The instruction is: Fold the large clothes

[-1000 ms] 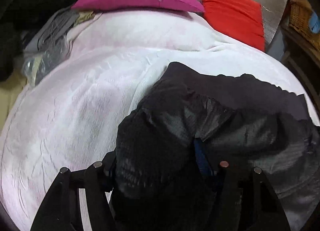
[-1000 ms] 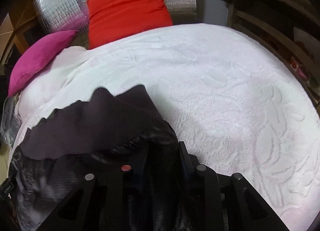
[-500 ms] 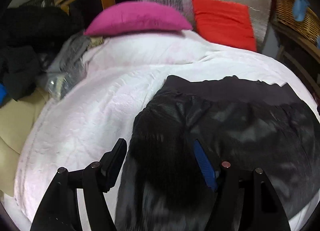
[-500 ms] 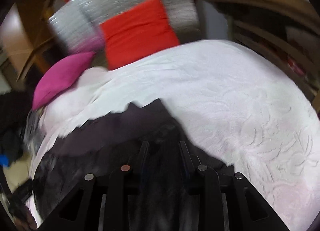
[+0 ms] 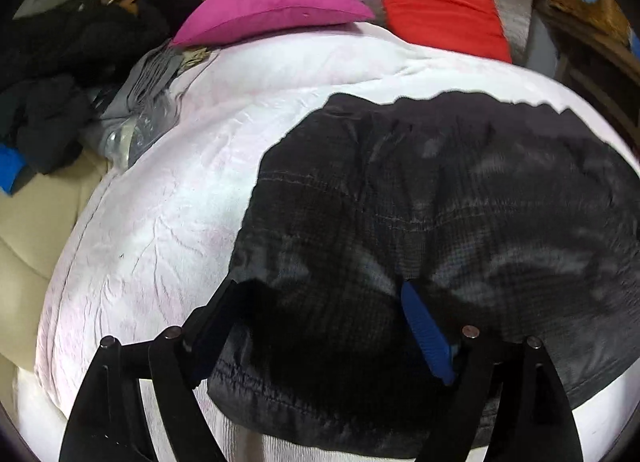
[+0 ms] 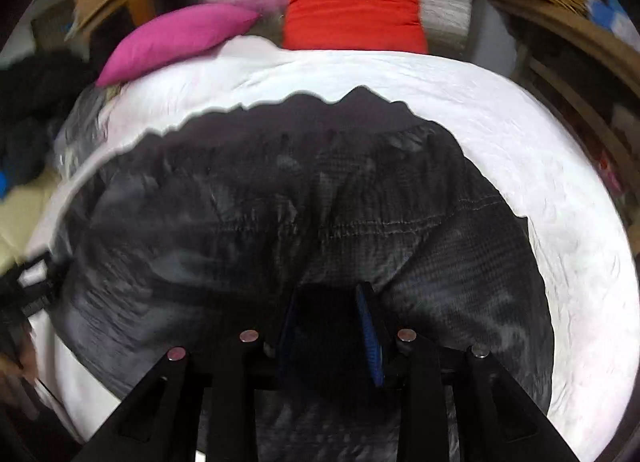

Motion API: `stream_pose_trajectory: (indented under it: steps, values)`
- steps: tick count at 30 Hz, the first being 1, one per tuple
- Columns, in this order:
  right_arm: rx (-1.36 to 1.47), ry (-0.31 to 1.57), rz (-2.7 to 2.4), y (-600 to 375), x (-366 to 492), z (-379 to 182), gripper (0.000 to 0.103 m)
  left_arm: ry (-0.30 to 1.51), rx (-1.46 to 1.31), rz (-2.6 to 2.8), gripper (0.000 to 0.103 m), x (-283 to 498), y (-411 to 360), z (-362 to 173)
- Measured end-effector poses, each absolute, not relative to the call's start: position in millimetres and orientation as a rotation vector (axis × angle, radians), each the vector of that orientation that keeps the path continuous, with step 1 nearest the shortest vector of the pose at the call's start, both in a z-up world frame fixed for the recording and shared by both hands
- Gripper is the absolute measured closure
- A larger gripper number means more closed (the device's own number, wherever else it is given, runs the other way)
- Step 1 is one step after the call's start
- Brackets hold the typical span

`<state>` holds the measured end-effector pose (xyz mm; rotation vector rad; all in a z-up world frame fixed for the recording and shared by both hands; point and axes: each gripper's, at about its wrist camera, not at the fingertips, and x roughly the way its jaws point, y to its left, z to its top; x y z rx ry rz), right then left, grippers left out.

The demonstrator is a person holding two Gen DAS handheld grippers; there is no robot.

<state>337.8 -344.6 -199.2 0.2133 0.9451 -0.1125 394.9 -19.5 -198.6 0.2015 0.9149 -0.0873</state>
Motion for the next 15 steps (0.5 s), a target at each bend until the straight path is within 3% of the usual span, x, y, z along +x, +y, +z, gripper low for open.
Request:
stream_pose_trajectory:
  steps: [5,9,15]
  values:
    - [0.227,0.836,-0.049,-328,338,-181,0.069,0.857,0.249,-0.048,0.020,387,-27,-190]
    - [0.214,0.986,0.017,-313,363,-211,0.067,0.838,0.229,-0.030,0.020,391,-20,-183]
    - [0.312,0.938,0.047,-340,362,-197,0.067,0.823,0.102,0.011,0.020,402,25,-166]
